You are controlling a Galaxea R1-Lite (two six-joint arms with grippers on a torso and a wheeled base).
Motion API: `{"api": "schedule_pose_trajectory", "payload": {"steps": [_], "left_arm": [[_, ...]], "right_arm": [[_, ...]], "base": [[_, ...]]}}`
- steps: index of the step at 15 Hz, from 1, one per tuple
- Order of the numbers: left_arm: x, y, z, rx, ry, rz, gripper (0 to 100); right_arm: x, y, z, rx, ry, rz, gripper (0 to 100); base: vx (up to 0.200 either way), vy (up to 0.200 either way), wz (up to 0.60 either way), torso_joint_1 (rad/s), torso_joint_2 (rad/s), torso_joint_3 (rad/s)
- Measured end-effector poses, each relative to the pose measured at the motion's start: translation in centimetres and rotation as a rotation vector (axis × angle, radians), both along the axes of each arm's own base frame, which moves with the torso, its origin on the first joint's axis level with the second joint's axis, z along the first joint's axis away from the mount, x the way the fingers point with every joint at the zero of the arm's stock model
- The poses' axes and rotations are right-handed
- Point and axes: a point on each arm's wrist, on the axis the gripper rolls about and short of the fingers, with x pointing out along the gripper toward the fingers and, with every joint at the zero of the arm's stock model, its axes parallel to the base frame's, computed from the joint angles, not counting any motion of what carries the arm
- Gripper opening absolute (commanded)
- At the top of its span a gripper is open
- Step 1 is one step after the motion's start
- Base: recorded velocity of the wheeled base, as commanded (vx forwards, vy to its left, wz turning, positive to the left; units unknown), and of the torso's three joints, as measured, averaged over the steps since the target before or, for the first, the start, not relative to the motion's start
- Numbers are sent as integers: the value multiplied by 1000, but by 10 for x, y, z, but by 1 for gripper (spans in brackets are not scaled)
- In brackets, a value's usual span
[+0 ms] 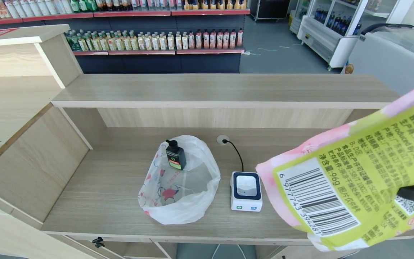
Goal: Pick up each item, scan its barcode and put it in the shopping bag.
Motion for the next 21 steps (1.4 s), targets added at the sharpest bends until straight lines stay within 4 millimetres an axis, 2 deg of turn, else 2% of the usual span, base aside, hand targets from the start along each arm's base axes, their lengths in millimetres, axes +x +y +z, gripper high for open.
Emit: {"api": "schedule_pose_trajectory", "payload": {"steps": [6,14,21], "left_arm": [[0,0,0,0,0,0,100],[0,0,0,0,0,0,100],[0,0,0,0,0,0,100]], "right_arm": [[-13,0,6,-67,-63,-86,0],[-27,-3,44,32,28,-145,0],[-32,14,40,-21,60,-61,0]], "base": [[0,0,0,0,0,0],[0,0,0,0,0,0],[0,0,0,0,0,0]]}}
